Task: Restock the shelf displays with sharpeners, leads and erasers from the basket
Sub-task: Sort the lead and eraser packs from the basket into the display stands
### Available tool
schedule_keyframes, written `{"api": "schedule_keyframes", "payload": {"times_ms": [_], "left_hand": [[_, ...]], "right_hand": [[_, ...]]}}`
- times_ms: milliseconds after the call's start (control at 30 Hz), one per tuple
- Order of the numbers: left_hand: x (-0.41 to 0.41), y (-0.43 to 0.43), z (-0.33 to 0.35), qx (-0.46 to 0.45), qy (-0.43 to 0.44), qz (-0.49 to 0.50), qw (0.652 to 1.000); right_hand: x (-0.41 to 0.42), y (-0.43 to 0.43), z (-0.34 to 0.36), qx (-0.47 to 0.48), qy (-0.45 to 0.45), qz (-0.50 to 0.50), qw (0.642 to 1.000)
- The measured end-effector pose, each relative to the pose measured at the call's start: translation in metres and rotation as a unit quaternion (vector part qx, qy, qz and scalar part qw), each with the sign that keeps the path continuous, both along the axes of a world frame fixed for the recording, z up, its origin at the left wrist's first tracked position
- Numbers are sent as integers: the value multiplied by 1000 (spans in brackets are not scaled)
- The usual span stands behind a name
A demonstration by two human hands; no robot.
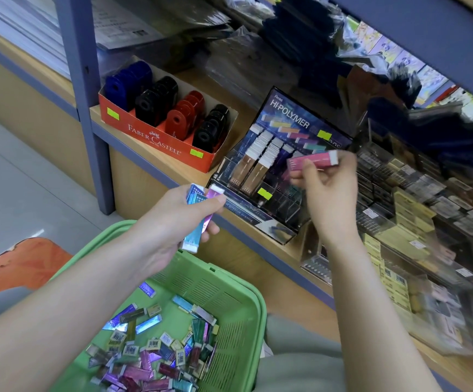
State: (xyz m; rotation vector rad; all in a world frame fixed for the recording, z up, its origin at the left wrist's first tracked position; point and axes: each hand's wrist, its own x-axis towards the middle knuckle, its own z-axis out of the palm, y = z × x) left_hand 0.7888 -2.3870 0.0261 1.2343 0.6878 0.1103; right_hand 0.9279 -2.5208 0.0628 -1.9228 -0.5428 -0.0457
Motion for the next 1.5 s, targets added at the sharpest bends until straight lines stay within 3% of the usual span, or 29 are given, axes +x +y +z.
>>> {"api": "schedule_keyframes", "payload": {"times_ms": [67, 167, 300, 600, 833, 1033, 1133, 1233, 1367, 1500], "left_hand": [[0, 0, 0, 0, 14, -7, 1000], [-1, -2, 1, 6, 22, -22, 1000], [-1, -1, 3, 8, 25, -19, 999], [-1, -2, 3, 4, 36, -33, 999], [-2, -2, 4, 0, 35, -36, 999], [-4, -3, 8, -38, -10, -3, 999], [-3, -3, 8, -49, -22, 14, 998], [-2, -4, 9, -47, -25, 11, 999], [-2, -5, 6, -29, -22, -5, 999], [-3, -9, 5, -9, -20, -36, 999]], "right_hand": [[13, -4, -5, 9, -32, -43, 999], [28, -9, -17, -57, -61, -64, 995], [39, -8, -27, -150, -116, -50, 981], [49, -4, -28, -225, -165, -2, 960], [52, 1, -35, -195, -206, -43, 958], [42, 1, -33, -238, -200, -68, 948], [25, 5, -20, -181, -167, -69, 967], [-2, 10, -6, -167, -93, 13, 982], [-35, 15, -8, -211, 78, 177, 958], [-40, 16, -9, -154, 153, 215, 952]]}}
